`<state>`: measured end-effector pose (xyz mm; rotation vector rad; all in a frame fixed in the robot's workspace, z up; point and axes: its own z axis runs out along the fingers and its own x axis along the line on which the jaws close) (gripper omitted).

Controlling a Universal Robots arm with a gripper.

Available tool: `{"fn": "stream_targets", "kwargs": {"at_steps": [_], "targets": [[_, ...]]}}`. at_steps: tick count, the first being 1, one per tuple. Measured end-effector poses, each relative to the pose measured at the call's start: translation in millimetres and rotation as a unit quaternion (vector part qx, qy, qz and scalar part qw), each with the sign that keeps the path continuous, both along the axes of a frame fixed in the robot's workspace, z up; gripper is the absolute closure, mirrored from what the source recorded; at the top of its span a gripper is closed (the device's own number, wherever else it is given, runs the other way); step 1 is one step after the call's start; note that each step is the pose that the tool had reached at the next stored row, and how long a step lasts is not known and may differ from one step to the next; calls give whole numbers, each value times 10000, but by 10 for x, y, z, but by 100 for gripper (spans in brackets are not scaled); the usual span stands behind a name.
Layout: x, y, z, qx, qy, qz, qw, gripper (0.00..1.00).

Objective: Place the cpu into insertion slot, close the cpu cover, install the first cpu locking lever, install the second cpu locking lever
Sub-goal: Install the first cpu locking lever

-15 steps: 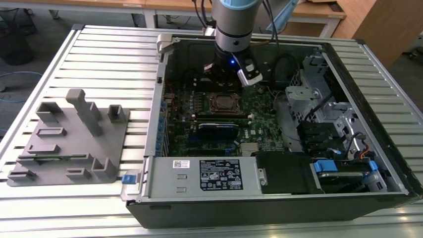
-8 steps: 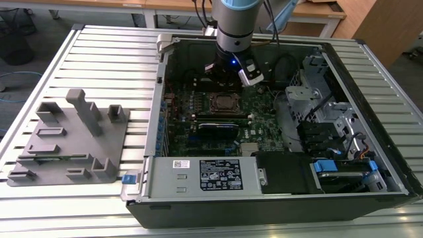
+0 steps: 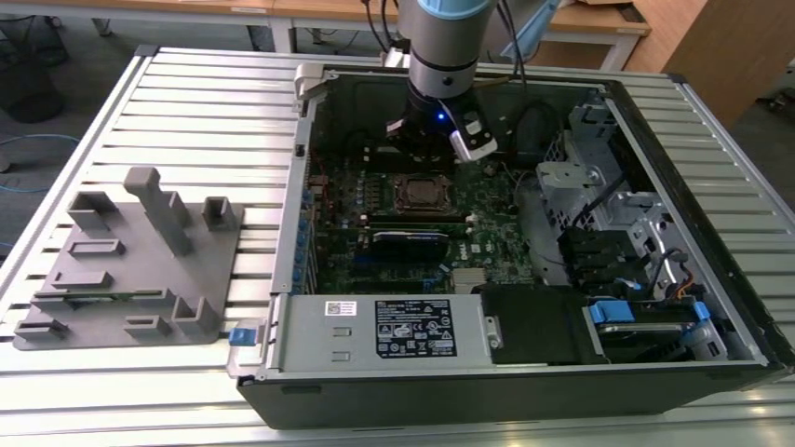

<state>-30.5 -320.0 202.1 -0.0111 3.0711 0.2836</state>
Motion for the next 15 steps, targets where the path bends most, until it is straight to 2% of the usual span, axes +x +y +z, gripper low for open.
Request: {"fn": "stream_targets", "kwargs": {"at_steps": [15], "targets": [[3, 24, -1, 0, 0, -136, 9999, 89]]}}
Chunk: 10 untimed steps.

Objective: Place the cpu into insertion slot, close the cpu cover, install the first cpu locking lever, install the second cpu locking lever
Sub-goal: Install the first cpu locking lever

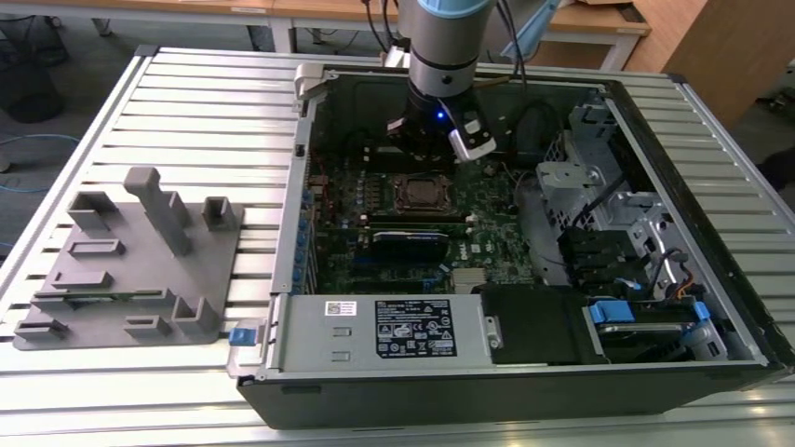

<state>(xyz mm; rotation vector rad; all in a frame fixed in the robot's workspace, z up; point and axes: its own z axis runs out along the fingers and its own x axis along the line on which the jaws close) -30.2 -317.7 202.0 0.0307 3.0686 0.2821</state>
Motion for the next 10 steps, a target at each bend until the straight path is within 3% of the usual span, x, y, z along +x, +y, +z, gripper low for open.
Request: {"fn": "stream_targets", "kwargs": {"at_steps": [10], "targets": [[9, -1, -2, -1, 0, -96, 10000, 89]]}}
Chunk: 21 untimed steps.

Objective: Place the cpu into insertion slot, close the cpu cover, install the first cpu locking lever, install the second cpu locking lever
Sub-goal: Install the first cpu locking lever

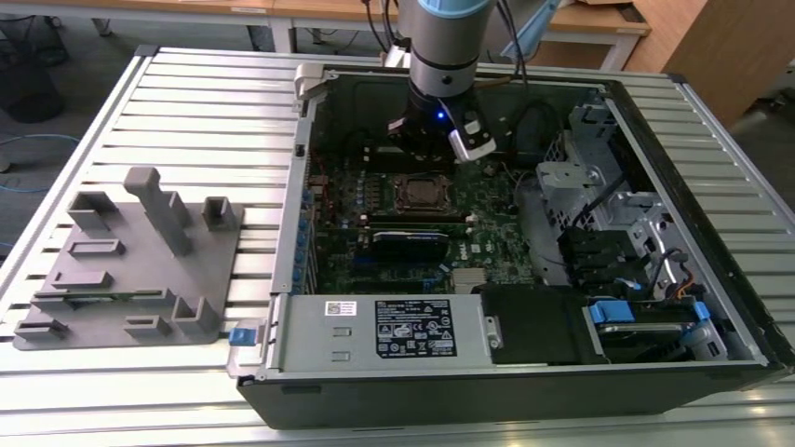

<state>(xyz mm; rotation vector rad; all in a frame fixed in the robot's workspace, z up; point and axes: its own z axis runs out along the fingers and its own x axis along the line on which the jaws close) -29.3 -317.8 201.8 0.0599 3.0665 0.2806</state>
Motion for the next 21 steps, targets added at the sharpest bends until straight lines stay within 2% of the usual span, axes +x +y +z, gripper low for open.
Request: {"fn": "stream_targets", "kwargs": {"at_steps": [13, 21], "targets": [[0, -51, -18, -1, 0, -129, 9999, 89], [0, -48, -20, -3, 0, -146, 9999, 89]]}}
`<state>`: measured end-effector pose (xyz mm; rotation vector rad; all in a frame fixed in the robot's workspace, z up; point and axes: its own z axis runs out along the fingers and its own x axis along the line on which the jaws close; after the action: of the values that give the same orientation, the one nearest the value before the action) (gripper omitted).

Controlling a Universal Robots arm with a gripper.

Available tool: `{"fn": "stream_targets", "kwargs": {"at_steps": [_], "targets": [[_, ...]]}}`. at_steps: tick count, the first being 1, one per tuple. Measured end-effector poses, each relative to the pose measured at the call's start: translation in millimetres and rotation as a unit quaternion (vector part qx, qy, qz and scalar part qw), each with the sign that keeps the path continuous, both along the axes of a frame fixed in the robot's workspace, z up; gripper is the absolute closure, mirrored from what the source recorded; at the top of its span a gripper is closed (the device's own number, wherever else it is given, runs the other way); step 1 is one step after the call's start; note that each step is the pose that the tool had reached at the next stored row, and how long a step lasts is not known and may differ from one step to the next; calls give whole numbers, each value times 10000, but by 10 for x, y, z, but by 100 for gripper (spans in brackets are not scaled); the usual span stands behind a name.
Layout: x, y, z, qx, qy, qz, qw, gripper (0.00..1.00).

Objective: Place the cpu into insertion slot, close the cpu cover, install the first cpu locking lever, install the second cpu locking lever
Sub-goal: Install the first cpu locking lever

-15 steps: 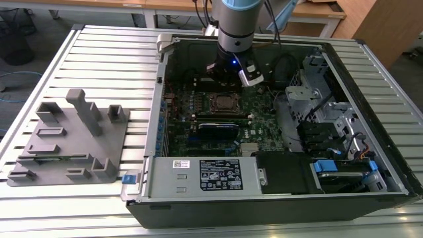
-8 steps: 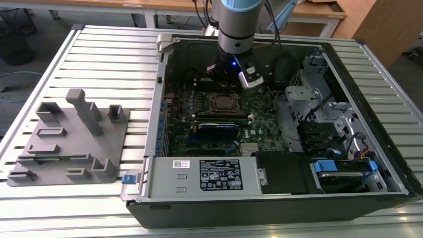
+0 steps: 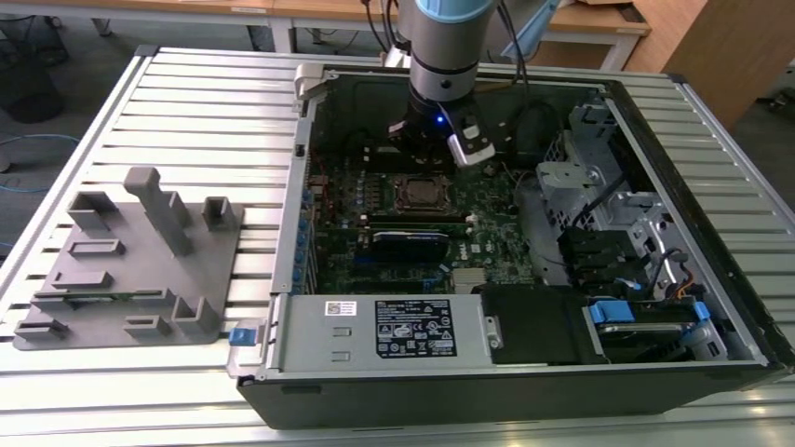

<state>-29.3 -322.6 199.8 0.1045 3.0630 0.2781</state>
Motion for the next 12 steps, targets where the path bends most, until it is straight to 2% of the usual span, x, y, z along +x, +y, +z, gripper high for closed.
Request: {"fn": "stream_targets", "kwargs": {"at_steps": [8, 12], "targets": [[4, 82, -1, 1, -1, -86, 10000, 89], [4, 86, -1, 1, -1, -117, 9999, 89]]}}
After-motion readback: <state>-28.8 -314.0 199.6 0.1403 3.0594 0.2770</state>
